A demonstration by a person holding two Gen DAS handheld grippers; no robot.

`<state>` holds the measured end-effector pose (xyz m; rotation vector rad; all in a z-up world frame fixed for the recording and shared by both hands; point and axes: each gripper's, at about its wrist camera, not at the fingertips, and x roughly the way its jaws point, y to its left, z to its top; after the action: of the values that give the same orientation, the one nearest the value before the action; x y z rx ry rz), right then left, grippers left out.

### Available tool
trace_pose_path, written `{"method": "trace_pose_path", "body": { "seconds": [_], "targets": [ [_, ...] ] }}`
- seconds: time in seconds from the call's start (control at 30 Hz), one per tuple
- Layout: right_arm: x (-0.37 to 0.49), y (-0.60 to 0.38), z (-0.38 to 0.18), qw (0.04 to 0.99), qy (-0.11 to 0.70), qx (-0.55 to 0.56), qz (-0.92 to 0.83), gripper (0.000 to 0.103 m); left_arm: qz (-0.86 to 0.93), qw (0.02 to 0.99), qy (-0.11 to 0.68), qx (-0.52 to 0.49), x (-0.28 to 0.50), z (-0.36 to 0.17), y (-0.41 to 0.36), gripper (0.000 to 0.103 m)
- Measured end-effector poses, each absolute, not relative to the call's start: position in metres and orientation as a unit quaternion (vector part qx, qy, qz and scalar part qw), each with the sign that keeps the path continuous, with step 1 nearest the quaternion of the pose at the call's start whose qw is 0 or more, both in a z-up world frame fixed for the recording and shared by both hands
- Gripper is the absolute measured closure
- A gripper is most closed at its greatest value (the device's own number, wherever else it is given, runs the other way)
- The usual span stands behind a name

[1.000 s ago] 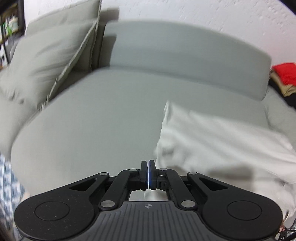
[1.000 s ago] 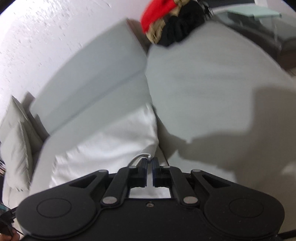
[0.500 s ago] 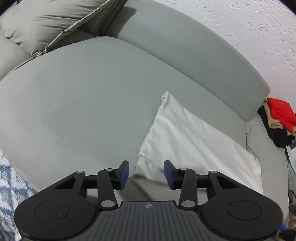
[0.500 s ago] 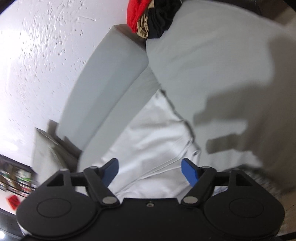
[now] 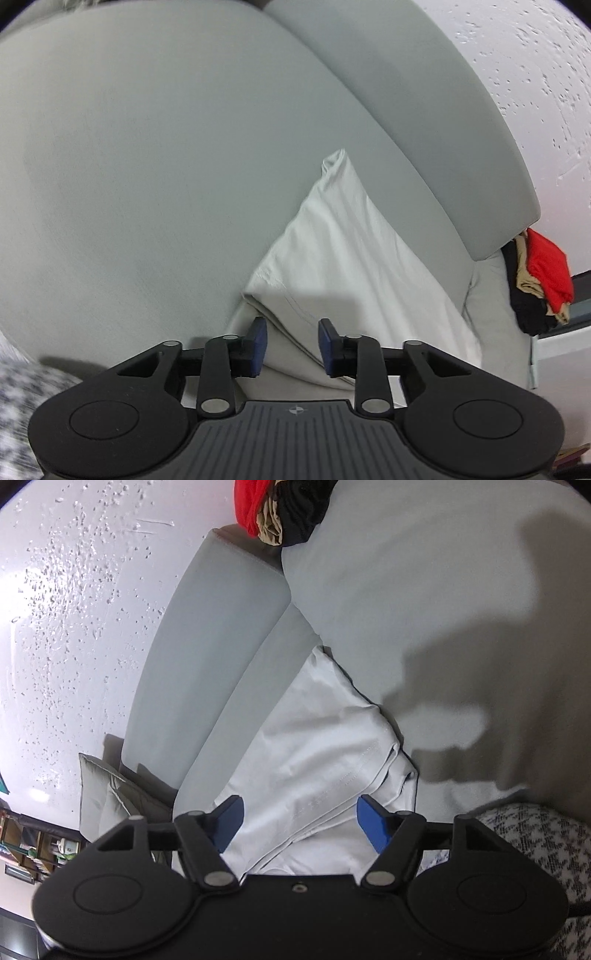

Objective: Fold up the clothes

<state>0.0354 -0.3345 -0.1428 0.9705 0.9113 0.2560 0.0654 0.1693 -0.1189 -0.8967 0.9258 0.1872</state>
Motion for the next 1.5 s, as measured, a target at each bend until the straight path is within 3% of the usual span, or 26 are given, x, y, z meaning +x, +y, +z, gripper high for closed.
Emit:
{"method": "trace_pose_path", "body": {
  "seconds": [0.17,0.47,0.53,0.63,0.83,0.93,1.0,1.07,1.3,1.5],
  "targets": [
    [0.035,-0.336,-0.148,0.777,0.419,0.457,0.112,0.035,0.101,0.793,0.424,-0.425,0.069,-0.125,0.168,0.066],
    [0.037,-0.351,-0.163,0.776,0.408,0.475,0.074,0.036,0.103,0.819,0.396,-0.402,0.067,-0.117,0.167,0.067],
    [0.039,-0.353,-0.167,0.777,0.411,0.472,0.063,0.04,0.101,0.82,0.404,-0.391,0.07,-0.119,0.163,0.068],
    [0.047,-0.356,-0.173,0.779,0.414,0.468,0.05,0.057,0.102,0.822,0.411,-0.38,0.076,-0.121,0.161,0.069],
    [0.067,-0.355,-0.181,0.785,0.425,0.449,0.035,0.068,0.109,0.827,0.417,-0.36,0.088,-0.122,0.16,0.076],
    [0.077,-0.349,-0.182,0.792,0.435,0.426,0.033,0.074,0.116,0.829,0.422,-0.348,0.092,-0.122,0.157,0.088],
    [0.082,-0.344,-0.18,0.798,0.443,0.407,0.033,0.085,0.12,0.836,0.422,-0.331,0.09,-0.118,0.156,0.102],
    [0.084,-0.338,-0.174,0.811,0.447,0.376,0.031,0.096,0.129,0.847,0.418,-0.303,0.088,-0.111,0.151,0.102],
    [0.083,-0.317,-0.123,0.867,0.403,0.29,0.042,0.098,0.123,0.882,0.393,-0.228,0.093,-0.07,0.132,0.102],
    [0.091,-0.34,-0.104,0.812,0.393,0.427,0.058,0.098,0.102,0.849,0.382,-0.351,0.096,-0.047,0.164,0.102]
  ]
}}
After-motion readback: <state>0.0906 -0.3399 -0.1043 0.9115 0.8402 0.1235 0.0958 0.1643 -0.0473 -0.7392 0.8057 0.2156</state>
